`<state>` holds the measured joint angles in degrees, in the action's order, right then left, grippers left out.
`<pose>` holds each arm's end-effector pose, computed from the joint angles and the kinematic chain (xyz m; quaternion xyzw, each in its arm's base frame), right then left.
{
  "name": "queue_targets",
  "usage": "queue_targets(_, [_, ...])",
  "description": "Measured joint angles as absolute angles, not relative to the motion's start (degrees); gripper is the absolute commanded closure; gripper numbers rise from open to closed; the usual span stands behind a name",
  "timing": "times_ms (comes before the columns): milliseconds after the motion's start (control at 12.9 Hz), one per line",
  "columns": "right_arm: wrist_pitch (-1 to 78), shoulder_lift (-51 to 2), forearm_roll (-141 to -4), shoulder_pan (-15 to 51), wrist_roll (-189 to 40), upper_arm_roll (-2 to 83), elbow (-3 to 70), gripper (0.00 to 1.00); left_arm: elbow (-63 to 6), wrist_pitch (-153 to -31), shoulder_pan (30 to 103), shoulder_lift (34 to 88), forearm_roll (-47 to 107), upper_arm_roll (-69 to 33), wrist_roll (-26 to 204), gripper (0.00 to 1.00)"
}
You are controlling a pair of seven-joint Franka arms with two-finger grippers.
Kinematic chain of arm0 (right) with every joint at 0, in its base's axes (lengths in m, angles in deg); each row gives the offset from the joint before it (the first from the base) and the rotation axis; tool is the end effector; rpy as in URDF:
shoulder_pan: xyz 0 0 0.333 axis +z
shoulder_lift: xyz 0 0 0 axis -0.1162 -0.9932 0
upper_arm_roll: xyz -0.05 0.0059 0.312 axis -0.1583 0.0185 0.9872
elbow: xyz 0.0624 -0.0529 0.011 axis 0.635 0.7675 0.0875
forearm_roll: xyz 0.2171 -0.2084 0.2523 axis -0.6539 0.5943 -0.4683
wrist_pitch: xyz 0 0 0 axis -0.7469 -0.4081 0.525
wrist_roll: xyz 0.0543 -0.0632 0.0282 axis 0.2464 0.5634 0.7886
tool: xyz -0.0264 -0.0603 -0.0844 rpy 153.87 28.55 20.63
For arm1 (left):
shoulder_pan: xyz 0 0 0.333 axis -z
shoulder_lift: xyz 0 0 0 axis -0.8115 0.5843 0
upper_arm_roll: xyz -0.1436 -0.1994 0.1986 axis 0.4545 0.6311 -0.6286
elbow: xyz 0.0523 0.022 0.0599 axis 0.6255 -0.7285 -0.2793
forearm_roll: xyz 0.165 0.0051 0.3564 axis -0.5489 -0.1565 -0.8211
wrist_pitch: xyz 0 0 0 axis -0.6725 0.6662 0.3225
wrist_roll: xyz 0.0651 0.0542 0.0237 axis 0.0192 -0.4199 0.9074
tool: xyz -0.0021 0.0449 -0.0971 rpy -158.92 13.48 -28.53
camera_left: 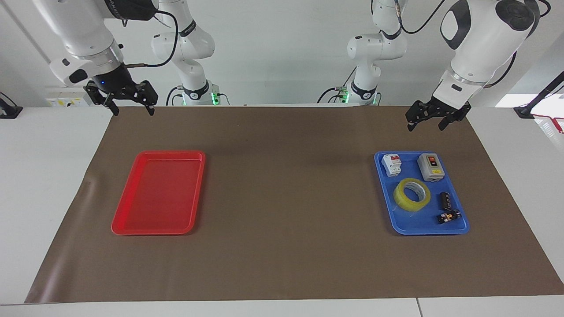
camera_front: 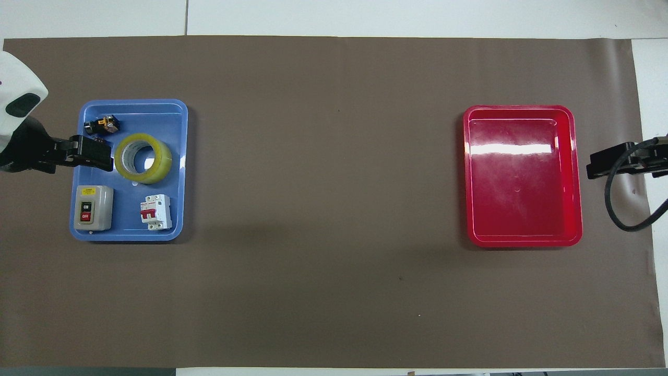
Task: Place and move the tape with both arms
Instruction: 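Lower the left gripper onto the yellow tape roll in the blue tray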
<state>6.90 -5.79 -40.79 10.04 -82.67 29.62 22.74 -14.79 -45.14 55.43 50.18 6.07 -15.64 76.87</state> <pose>0.5277 -0.0063 0.6304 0.9995 -0.0052 -0.0296 0.0098 0.5456 -0.0651 0.5929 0.9993 -0.0281 -0.0245 0.0056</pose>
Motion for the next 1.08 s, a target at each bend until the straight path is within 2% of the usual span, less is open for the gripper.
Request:
queue_targets(696, [6.9,-5.8,-40.8,10.0,-82.7,29.5,22.7,0.0,-15.5,-47.6,55.3,50.2,6.1,-16.0,76.9,0.0])
queue_targets(1082, [6.9,-5.8,-40.8,10.0,-82.7,29.5,22.7,0.0,-21.9,-57.7,51.7,52.1,5.5,-16.6,76.8,0.0])
